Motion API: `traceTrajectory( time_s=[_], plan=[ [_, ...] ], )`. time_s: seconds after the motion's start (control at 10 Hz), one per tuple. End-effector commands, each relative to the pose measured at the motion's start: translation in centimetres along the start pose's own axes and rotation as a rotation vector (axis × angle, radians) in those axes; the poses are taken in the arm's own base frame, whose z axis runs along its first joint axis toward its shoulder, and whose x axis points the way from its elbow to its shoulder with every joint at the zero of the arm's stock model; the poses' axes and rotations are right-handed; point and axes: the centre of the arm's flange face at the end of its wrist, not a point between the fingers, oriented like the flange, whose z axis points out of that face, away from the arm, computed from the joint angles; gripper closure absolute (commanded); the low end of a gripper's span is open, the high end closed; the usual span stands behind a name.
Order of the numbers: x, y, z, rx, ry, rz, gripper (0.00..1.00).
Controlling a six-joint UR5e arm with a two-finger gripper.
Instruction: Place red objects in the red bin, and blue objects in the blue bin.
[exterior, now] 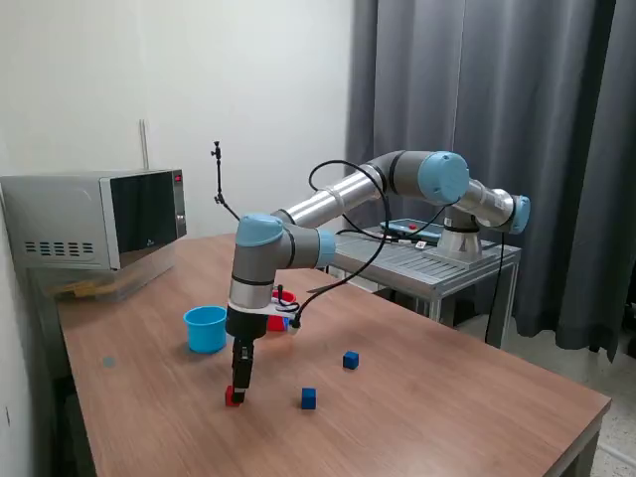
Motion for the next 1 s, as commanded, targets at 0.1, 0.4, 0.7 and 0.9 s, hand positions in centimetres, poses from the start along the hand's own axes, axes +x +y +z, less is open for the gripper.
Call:
traceTrajectory(
  time_s=[0.1, 0.4, 0.7, 0.9],
  plan=[
    [0.0, 0.0, 0.0, -0.001, 0.000, -0.001, 1.00],
    [0.0, 0.0, 0.0, -0.003, 0.000, -0.001, 1.00],
    [0.3, 0.4, -1.3, -0.026, 0.011, -0.005, 1.00],
    [0.3, 0.9, -4.7, -0.058, 0.019, -0.005, 1.00]
  ],
)
